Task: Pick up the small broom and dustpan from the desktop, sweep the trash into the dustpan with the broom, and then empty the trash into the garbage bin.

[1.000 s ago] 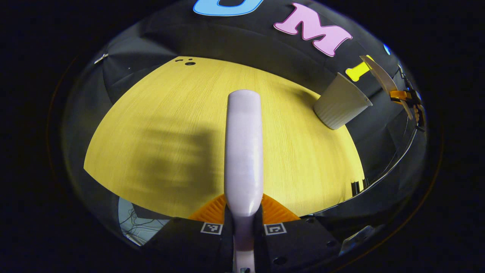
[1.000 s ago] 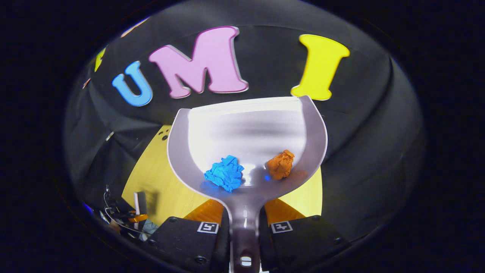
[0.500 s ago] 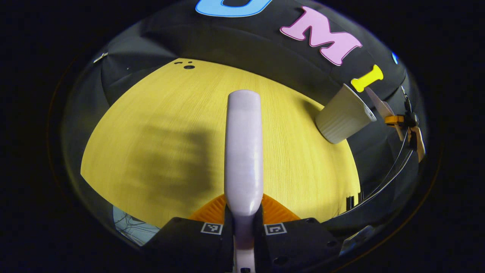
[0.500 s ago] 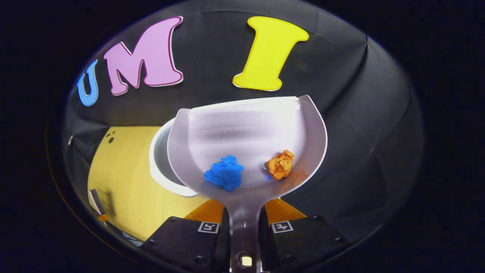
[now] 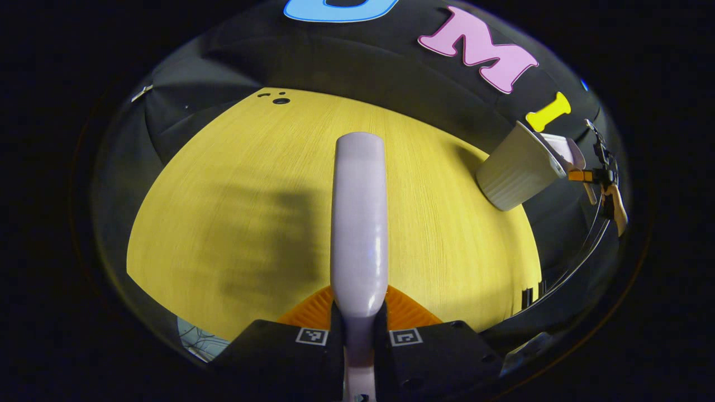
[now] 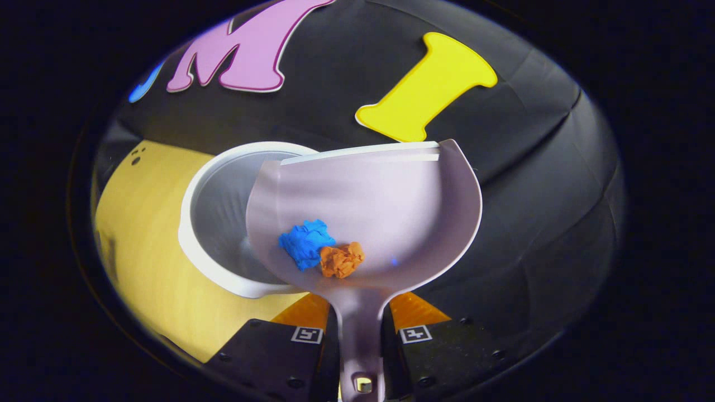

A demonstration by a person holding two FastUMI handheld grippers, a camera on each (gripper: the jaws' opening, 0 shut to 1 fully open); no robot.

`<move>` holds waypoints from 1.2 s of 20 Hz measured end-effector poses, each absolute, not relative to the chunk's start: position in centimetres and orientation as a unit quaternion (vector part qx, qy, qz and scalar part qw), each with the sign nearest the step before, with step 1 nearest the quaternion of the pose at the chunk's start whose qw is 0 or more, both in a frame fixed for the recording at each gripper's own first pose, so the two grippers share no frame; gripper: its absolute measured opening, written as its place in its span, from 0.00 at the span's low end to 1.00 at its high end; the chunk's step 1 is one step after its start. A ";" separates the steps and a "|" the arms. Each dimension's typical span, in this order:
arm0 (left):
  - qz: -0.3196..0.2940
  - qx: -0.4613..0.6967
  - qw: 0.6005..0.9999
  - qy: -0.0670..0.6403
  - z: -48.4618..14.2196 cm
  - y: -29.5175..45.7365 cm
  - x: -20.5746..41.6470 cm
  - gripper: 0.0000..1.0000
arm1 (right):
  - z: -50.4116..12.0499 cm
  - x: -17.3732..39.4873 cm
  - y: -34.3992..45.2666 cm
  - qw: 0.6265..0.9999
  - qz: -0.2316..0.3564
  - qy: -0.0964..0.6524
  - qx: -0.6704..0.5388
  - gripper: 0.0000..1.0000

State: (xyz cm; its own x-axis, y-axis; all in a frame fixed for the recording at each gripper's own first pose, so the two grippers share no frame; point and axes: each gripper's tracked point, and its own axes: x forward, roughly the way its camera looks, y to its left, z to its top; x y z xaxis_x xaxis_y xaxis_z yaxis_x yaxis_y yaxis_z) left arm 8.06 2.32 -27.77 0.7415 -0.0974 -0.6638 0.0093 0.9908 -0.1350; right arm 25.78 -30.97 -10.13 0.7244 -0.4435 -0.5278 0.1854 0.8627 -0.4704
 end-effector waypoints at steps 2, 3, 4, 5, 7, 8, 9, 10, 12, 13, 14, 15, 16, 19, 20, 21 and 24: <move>-0.027 -0.060 0.929 0.364 -28.3 2.7 7.9 0.25 | -9.7 26.0 -31.2 0.899 -0.165 0.320 -0.248 0.35; -0.027 -0.061 0.926 0.371 -28.8 3.0 7.8 0.25 | -9.7 26.0 -31.6 0.889 -0.167 0.315 -0.286 0.40; -0.028 -0.060 0.924 0.376 -29.1 3.1 7.6 0.26 | -9.4 25.7 -31.8 0.879 -0.170 0.312 -0.318 0.35; -0.029 -0.058 0.922 0.381 -29.4 3.2 7.6 0.26 | -9.3 25.4 -32.0 0.869 -0.170 0.310 -0.347 0.35; -0.029 -0.052 0.920 0.386 -29.5 3.5 7.7 0.26 | -8.9 25.0 -33.3 0.849 -0.165 0.307 -0.397 0.30; -0.029 -0.052 0.920 0.387 -29.4 3.5 7.8 0.26 | -8.4 24.6 -33.9 0.838 -0.158 0.308 -0.422 0.35; -0.029 -0.052 0.919 0.389 -29.1 3.6 8.0 0.27 | -7.7 24.3 -34.6 0.827 -0.151 0.307 -0.446 0.35; -0.032 -0.050 0.920 0.389 -28.8 3.5 8.1 0.24 | -6.9 23.9 -35.1 0.815 -0.149 0.304 -0.469 0.35; -0.040 -0.038 0.920 0.388 -28.1 3.3 8.4 0.26 | -5.8 23.6 -35.4 0.792 -0.145 0.300 -0.511 0.35; -0.042 -0.029 0.920 0.387 -27.7 3.3 8.5 0.26 | -5.4 23.6 -35.5 0.777 -0.141 0.301 -0.535 0.35; -0.044 -0.020 0.921 0.386 -27.5 3.2 8.7 0.24 | -5.2 23.8 -35.6 0.762 -0.135 0.301 -0.557 0.35; -0.045 -0.011 0.923 0.383 -27.1 3.1 8.7 0.24 | -4.6 23.5 -35.5 0.742 -0.121 0.301 -0.587 0.35; -0.045 -0.009 0.922 0.384 -27.0 2.9 8.8 0.25 | -4.3 23.3 -35.4 0.729 -0.103 0.305 -0.604 0.35; -0.066 -0.042 0.922 0.379 -25.5 0.9 9.2 0.26 | -3.0 23.2 -36.5 0.702 -0.082 0.306 -0.637 0.35; -0.069 -0.042 0.925 0.372 -25.0 0.4 9.4 0.26 | -2.6 22.8 -36.9 0.698 -0.079 0.304 -0.644 0.35; -0.069 -0.035 0.928 0.365 -24.6 0.3 9.6 0.26 | -2.8 22.9 -36.8 0.695 -0.077 0.303 -0.648 0.35; -0.079 -0.040 0.931 0.354 -23.2 -0.7 9.7 0.26 | -2.8 23.0 -36.7 0.691 -0.074 0.306 -0.651 0.35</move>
State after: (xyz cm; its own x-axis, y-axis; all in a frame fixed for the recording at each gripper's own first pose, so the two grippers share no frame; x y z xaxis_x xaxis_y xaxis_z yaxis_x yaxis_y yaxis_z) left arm 9.69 -0.67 -23.24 0.7370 -0.1754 -0.6528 0.1184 0.9843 -0.1308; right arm 23.03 -36.67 -2.83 0.8019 -0.5003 -0.3265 -0.2956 0.1427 -0.9446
